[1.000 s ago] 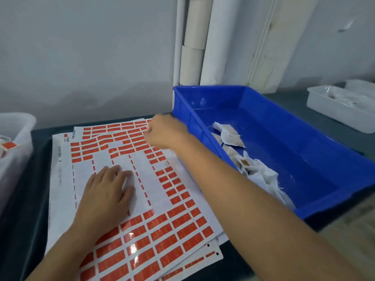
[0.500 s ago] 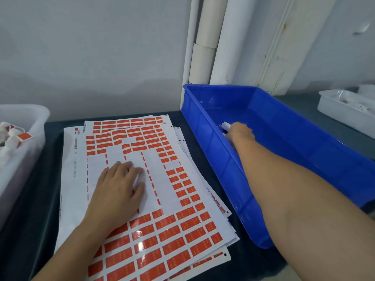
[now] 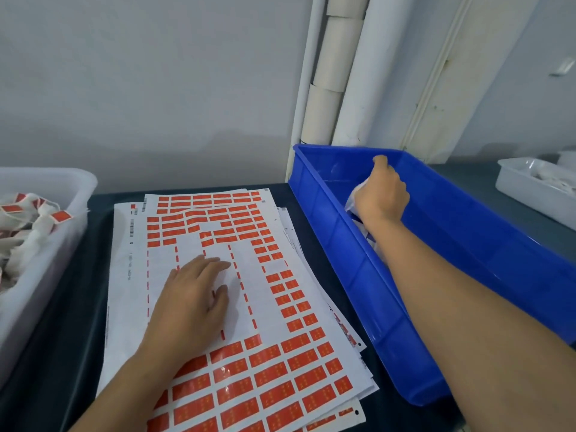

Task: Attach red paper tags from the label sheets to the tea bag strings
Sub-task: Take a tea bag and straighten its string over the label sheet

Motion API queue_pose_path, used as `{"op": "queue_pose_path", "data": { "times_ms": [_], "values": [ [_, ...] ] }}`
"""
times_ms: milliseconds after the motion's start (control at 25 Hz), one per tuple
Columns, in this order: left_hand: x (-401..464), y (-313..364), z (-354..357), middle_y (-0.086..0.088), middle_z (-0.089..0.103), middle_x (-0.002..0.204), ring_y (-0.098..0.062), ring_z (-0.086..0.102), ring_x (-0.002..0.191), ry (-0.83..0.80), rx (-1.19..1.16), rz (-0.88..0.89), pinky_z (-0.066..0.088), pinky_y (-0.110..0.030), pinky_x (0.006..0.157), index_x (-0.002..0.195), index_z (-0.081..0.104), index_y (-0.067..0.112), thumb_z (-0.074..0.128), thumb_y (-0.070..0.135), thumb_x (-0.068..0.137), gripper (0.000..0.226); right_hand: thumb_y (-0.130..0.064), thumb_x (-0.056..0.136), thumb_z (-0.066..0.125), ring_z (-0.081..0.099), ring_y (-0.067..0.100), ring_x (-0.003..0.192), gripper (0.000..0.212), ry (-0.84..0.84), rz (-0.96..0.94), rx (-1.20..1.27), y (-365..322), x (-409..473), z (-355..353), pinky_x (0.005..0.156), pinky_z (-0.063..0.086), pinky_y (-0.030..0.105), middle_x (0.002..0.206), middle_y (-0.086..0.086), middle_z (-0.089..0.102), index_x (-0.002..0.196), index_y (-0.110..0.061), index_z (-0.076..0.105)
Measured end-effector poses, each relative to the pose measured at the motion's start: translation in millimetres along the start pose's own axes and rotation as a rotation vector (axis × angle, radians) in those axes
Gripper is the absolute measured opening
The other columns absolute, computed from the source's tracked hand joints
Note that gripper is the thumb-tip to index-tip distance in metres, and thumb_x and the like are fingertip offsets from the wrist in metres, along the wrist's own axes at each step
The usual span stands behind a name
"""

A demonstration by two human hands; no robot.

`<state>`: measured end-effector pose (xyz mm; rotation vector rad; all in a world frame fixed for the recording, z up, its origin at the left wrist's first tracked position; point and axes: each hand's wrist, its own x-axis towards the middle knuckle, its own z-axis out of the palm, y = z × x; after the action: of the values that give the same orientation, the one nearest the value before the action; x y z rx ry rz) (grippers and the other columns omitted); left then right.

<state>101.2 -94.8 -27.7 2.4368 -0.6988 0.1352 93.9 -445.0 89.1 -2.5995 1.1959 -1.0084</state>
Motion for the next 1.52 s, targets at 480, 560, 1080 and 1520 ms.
{"op": "queue_pose_path", "data": {
  "times_ms": [480,560,1080,1520],
  "values": [
    [4.8,-2.3,-21.8,0.034,0.048,0.140,0.010,0.053,0.123,0.264,-0.606,-0.174,0.047,-0.008,0.093,0.144,0.044,0.045,0.056,0.050,0.101,0.046,-0.018,0.102,0.061,0.065,0.003,0.089,0.035,-0.645,-0.561,0.733,-134.8,-132.8,-1.1,0.070,0.055,0.018,0.100,-0.019,0.062,0.127,-0.043,0.059],
    [6.5,-9.2,-22.8,0.030,0.059,0.132,0.006,0.061,0.117,0.266,-0.695,-0.210,0.052,-0.007,0.090,0.140,0.052,0.039,0.056,0.051,0.101,0.042,-0.019,0.102,0.063,0.066,0.006,0.094,0.036,-0.747,-0.512,0.828,-138.8,-166.3,10.5,0.072,0.059,0.023,0.102,-0.017,0.062,0.126,-0.045,0.059],
    [8.9,-11.2,-18.9,0.012,0.074,0.097,-0.012,0.073,0.088,0.329,-0.720,-0.282,0.062,-0.025,0.078,0.106,0.069,0.028,0.063,0.031,0.103,0.008,-0.037,0.096,0.071,0.063,-0.003,0.090,0.005,-0.692,-0.620,0.726,-153.0,-178.5,22.8,0.070,0.047,0.007,0.097,-0.028,0.066,0.100,-0.039,0.072],
    [4.4,-3.9,-19.3,0.020,0.064,0.080,-0.002,0.064,0.077,0.271,-0.693,-0.193,0.048,-0.008,0.067,0.085,0.055,0.029,0.054,0.048,0.101,0.025,-0.020,0.104,0.061,0.069,0.000,0.083,0.014,-0.782,-0.224,1.013,-160.9,-176.3,12.9,0.077,0.054,0.020,0.087,-0.011,0.075,0.095,-0.023,0.072]
  ]
}}
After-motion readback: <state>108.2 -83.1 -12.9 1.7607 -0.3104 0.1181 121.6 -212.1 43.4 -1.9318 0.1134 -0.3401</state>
